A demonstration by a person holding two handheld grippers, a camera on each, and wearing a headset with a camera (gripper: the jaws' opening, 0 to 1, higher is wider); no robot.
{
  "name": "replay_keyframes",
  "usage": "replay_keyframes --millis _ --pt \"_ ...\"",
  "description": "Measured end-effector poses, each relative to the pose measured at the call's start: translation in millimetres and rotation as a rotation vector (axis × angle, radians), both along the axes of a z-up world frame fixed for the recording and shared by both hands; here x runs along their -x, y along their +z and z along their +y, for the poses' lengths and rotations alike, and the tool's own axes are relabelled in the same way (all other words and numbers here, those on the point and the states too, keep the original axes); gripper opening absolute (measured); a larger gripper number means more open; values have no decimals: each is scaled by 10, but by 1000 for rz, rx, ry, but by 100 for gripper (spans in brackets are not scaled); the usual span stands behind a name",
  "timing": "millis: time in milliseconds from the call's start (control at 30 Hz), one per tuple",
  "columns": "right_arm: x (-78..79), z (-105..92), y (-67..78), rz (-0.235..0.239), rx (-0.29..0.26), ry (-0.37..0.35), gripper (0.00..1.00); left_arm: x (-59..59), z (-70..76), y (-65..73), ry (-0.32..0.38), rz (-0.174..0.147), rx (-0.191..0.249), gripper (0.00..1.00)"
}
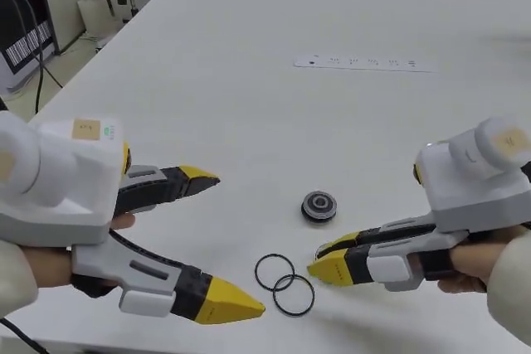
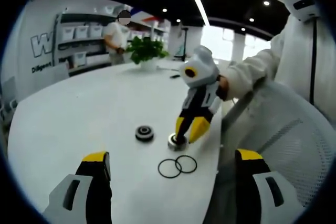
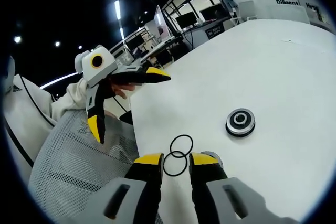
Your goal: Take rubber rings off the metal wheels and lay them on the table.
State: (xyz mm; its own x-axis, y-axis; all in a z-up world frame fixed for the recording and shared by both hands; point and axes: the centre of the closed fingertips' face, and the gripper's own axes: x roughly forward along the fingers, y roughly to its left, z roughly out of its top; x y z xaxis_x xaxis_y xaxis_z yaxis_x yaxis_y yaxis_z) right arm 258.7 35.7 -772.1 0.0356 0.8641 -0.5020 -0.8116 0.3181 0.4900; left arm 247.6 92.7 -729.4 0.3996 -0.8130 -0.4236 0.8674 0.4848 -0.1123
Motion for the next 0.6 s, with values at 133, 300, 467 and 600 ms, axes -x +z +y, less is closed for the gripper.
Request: replay_keyframes --millis 133,300,467,600 --pt "-87 -37 82 -11 -22 -39 19 -1 -1 3 0 -1 1 100" --pt "-184 -90 176 -23 -45 -82 20 3 3 -5 -3 0 -6 100" --pt "-269 -139 263 -62 -50 -105 22 -4 4 35 4 3 14 100" --pt "-374 -206 346 -115 -45 -131 26 -26 11 70 8 -5 19 100"
